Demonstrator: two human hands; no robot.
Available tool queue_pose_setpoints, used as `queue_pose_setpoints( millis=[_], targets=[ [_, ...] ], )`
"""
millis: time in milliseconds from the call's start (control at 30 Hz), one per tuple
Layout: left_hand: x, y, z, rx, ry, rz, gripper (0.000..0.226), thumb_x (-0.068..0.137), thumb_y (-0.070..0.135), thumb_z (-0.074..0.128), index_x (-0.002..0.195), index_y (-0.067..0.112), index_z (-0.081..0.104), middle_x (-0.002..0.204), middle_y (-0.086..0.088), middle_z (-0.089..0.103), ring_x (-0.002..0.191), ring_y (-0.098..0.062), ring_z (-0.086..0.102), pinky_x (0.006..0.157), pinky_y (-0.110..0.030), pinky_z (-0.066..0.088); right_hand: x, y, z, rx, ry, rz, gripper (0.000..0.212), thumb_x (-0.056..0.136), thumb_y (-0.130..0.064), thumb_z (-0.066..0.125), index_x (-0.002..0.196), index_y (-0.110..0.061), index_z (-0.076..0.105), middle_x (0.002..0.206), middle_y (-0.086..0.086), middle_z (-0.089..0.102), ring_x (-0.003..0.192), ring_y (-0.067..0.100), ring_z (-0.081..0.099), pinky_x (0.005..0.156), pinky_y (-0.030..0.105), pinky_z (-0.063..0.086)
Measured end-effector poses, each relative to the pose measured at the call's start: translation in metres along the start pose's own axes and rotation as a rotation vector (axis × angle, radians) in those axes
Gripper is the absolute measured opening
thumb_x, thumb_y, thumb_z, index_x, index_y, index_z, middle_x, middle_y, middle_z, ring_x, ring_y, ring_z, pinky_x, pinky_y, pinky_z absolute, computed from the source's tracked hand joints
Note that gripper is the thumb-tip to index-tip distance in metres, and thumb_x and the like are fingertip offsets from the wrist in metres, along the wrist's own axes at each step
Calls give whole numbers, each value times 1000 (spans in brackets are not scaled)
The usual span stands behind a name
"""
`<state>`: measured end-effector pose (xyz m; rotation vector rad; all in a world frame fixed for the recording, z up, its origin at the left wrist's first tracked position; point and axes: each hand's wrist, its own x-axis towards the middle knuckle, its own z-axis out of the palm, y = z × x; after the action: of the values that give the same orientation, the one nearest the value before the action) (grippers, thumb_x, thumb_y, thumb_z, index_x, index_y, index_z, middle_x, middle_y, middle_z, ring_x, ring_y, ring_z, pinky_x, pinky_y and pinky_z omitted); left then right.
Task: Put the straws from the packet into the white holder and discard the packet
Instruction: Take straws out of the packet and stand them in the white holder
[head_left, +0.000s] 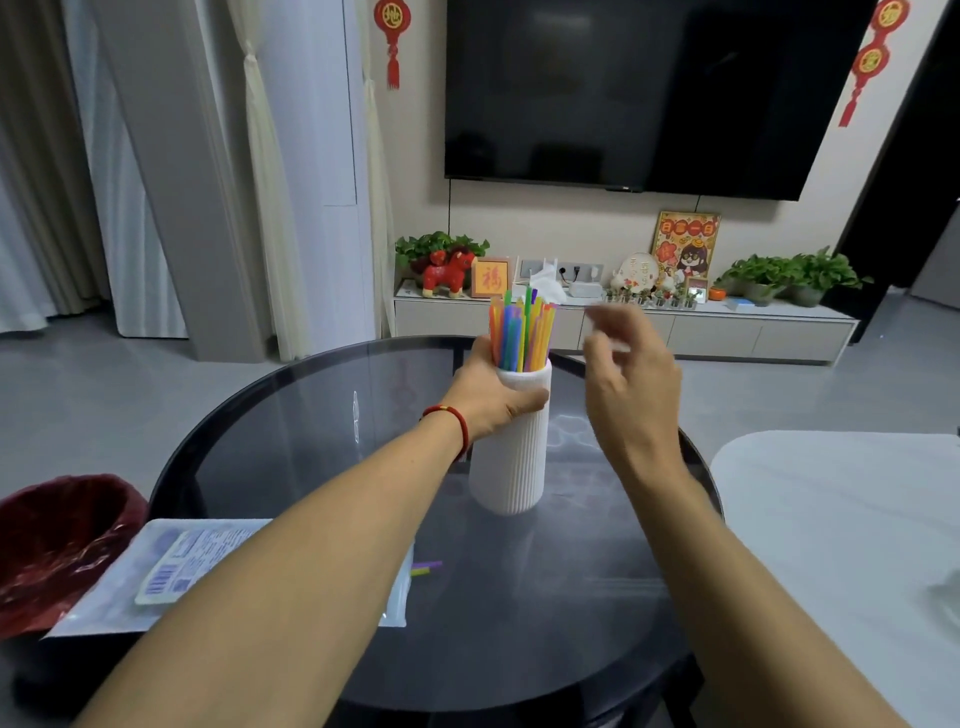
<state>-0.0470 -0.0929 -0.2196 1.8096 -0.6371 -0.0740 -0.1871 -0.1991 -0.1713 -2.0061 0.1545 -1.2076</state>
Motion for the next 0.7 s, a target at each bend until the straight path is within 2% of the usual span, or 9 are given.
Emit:
queue_pose_setpoints(
  millis=[67,133,200,267,333,400,500,600,700],
  targets=[
    [-4,-2,-6,13,-77,-34,93,60,47,89,137,22,44,126,-2,62,113,-21,62,101,-50,51,-34,19,-4,-18,-8,112,20,99,-8,56,111,-13,71,105,0,72,88,4,65,76,8,52],
    [-20,-8,-18,37,-127,-146,113,64,54,87,153,20,25,146,-3,51,129,-25,53,110,-48,43,-61,38,-6,-89,-203,211,18,97,-8,59,107,-13,72,102,0,73,88,2,65,70,8,50],
    [-55,-21,-38,167,-107,-200,112,73,57,79,157,21,15,157,-5,38,139,-24,43,110,-38,39,-77,53,-5,-203,-469,316,21,95,-12,60,111,-15,74,102,2,75,89,10,69,77,23,57],
    [-101,-40,-65,413,-128,-130,100,76,62,72,155,23,24,158,0,36,141,-15,39,107,-27,34,-84,61,-2,-263,-662,415,23,94,-17,60,113,-17,74,103,3,76,91,20,72,86,41,61],
    [-148,-55,-93,633,-248,-74,105,69,71,68,155,28,25,160,8,31,143,-9,32,111,-24,27,-93,62,4,-314,-810,426,20,94,-19,61,110,-19,73,103,3,76,92,23,73,88,47,61],
    [-175,-67,-111,824,-398,-63,115,67,72,70,157,27,16,163,9,19,150,-11,15,121,-34,15,-104,62,12,-344,-931,382,19,94,-20,61,109,-18,72,103,3,76,90,22,72,87,46,60],
    [-183,-72,-116,1013,-553,-77,125,69,69,72,159,21,-1,166,2,5,153,-14,0,124,-47,0,-114,59,26,-373,-1007,308,24,94,-22,62,115,-16,72,107,0,74,92,18,68,86,37,58],
    [-172,-69,-108,1090,-570,-29,121,70,60,75,158,15,5,153,-4,31,142,-22,26,120,-46,16,-121,52,37,-320,-1026,302,21,97,-26,60,110,-15,71,96,-2,72,81,18,64,81,39,59],
    [-161,-61,-99,1200,-549,66,107,65,54,73,152,19,21,119,-2,42,103,-24,50,96,-36,41,-129,44,43,-243,-1010,287,28,103,-41,49,102,-17,63,76,-7,61,73,22,62,74,39,57]
  ],
)
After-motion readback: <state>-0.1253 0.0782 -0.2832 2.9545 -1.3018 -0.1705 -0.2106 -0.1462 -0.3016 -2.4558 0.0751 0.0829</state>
